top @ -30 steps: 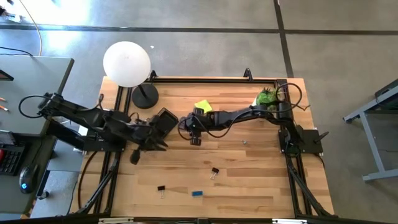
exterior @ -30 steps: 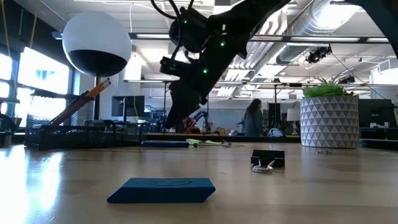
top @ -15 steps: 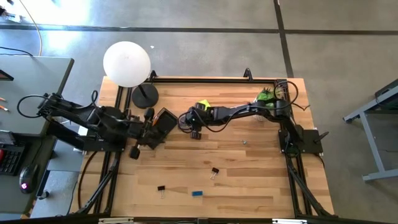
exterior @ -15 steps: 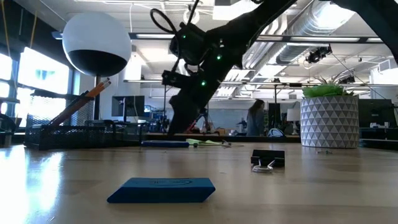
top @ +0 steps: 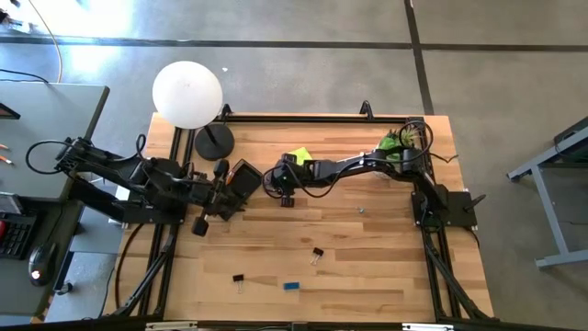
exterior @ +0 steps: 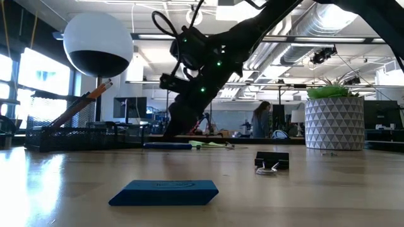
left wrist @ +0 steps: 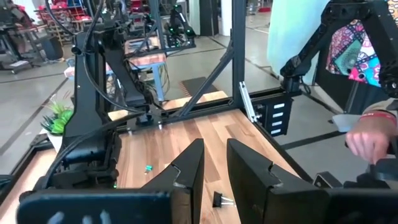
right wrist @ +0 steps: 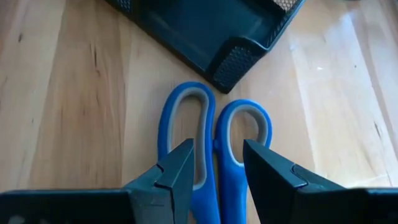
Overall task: Pick and place office supplies into organizer
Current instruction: Put the blue scissor into the black mesh desk organizer
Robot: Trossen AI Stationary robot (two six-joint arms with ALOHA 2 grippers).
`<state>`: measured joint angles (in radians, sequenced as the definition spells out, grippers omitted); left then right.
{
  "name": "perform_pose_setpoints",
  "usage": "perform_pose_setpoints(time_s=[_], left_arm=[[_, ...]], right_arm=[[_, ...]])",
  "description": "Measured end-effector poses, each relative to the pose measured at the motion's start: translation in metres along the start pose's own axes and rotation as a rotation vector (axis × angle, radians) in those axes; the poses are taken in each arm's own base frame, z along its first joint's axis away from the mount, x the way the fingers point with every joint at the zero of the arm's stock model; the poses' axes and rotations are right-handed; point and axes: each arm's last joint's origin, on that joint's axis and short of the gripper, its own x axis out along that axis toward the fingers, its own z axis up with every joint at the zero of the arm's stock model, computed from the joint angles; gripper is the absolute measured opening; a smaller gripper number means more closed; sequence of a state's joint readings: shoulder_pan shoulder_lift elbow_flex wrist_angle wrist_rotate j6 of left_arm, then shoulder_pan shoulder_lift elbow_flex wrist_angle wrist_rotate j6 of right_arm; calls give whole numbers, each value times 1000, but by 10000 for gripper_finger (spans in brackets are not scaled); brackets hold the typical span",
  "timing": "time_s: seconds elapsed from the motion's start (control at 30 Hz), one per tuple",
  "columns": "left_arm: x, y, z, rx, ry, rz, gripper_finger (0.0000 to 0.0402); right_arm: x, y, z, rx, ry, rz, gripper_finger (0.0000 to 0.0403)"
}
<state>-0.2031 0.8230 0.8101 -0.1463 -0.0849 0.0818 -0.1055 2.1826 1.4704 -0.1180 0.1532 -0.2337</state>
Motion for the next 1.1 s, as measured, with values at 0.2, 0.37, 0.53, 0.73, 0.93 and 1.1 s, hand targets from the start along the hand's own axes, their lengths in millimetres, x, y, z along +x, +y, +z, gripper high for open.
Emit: perform_pose_setpoints(time_s=[0.2,0.37,0.53,0.73,0.93,1.1], left_arm=[[0,0,0,-8,-1,2,60],[0,0,0,-8,-1,2,60],[0,0,1,-3,-7,3,60],[0,0,1,-1,-9,3,60],[0,0,1,-1,-8,3,60],[0,0,1,-1,-6,3,60]], right_arm=[[0,-1,1,4,-16,-5,131],[0,-1,1,20,-16,0,130],[1,0,0,36,-12,13,129],[9,1,-8,31,30,-2,129],[13,2,-12,30,56,3,129],[13,3,-13,45,68,30,129]])
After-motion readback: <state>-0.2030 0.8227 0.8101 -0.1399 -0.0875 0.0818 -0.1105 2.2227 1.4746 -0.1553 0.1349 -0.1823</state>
